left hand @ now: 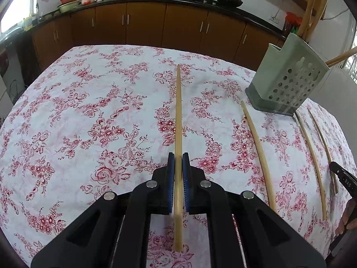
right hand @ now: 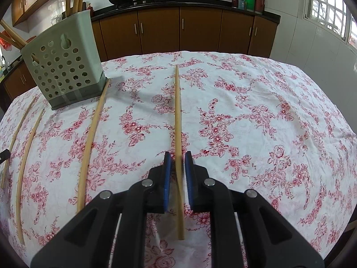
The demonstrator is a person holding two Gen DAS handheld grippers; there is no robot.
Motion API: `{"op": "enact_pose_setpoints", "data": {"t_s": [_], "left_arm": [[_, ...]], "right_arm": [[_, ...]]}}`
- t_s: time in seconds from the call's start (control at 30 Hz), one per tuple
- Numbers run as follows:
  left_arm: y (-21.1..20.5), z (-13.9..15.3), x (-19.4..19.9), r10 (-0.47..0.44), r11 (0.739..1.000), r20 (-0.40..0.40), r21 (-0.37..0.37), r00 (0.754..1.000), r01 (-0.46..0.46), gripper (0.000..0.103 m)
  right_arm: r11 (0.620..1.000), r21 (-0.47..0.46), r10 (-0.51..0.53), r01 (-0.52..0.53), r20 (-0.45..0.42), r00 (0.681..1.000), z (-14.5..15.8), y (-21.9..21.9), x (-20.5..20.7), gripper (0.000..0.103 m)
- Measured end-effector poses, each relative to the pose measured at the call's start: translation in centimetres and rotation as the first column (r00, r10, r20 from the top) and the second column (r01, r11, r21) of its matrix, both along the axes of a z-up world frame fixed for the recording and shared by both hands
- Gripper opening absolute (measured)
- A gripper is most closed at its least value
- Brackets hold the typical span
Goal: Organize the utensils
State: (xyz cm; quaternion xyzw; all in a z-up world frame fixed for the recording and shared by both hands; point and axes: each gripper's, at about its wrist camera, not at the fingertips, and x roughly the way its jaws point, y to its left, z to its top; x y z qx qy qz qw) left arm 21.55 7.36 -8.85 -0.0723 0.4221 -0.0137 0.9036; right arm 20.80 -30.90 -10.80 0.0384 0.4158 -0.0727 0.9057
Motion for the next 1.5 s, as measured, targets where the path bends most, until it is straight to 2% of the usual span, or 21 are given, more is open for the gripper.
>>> {"op": "enact_pose_setpoints", "data": {"t_s": [0.27,1.33,1.5], "left_arm": [[-0.02,0.01,0.01,0.000,1.000,0.000,0.002,1.000,0.000,0.009],[0.01,0.02,-0.01,0.001,1.000,-0.001,0.001,1.000,-0.001,0.009],[0.02,0.02,-0.02,0.001,1.000,-0.001,0.000,1.000,-0.001,0.009]], "right_arm": [[1.000,0.000,-0.001,0.001,0.000,1.000,0.02,0.05,-0.01,0.019],[1.000,0.001,-0.002,0.002,-0.001,1.000,-0.04,0.12,0.12,0.021],[1.000,0.001,-0.002,0.002,-0.001,1.000,-0.05,0.09,0.13,0.024]]}}
